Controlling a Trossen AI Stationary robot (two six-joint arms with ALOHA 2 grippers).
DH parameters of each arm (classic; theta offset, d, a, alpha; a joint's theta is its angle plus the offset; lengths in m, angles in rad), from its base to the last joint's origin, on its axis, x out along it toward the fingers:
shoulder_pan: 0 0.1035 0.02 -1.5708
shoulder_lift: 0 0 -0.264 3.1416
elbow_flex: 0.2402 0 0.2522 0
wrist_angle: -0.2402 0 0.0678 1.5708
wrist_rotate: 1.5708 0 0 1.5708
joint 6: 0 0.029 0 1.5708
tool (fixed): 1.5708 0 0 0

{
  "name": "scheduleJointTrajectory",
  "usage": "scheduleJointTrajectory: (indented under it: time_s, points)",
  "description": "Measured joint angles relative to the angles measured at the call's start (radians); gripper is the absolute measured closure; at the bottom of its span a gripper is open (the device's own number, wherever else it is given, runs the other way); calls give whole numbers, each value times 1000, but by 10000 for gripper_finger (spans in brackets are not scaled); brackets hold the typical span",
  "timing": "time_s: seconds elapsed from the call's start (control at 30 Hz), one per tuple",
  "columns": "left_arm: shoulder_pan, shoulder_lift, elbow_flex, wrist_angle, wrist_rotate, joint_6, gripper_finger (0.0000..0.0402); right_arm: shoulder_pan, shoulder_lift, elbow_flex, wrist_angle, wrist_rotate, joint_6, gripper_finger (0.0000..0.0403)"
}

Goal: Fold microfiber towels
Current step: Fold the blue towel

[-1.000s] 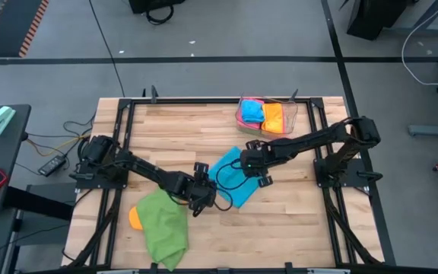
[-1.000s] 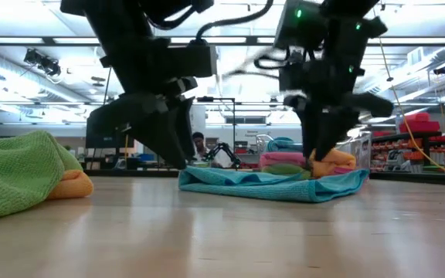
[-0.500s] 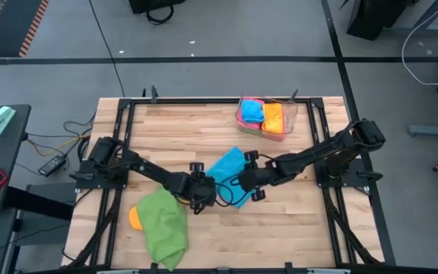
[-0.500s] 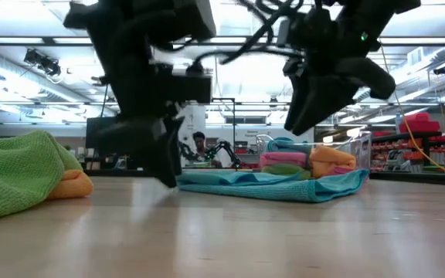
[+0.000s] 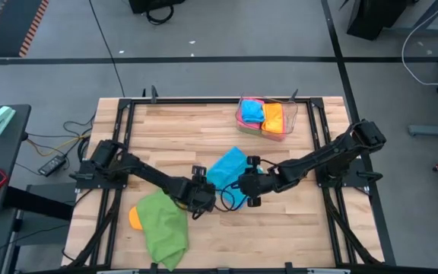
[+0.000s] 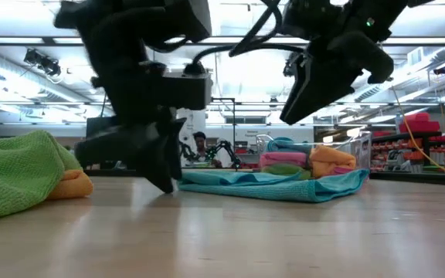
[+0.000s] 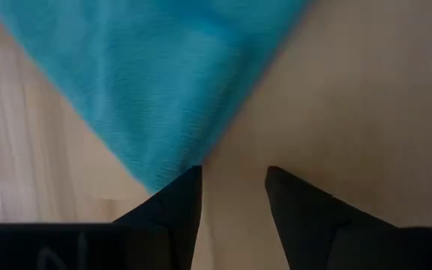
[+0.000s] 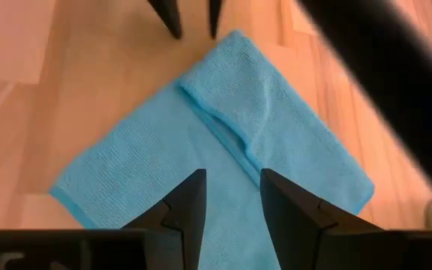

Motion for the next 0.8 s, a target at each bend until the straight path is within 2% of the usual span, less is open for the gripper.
scheduleJointTrajectory:
  time_s: [0.1,0.27,0.47,0.57,0.67,0.8]
  points:
    - [-14,-13,0,-31,19,8,248,0,0,-57,74,29,20,268]
    - [-18,-48,0,-110,16,-11,260,-18,0,-209,344,45,27,268]
    - [-44,-98,-12,-215,12,46,276,-35,0,-293,586,177,176,268]
    - [-72,-138,-84,-109,20,130,286,-18,1,-322,664,284,295,271]
    - [-87,-178,-197,95,28,195,297,16,14,-331,671,381,362,282]
    - [-94,-223,-272,297,25,260,312,36,75,-300,718,403,380,297]
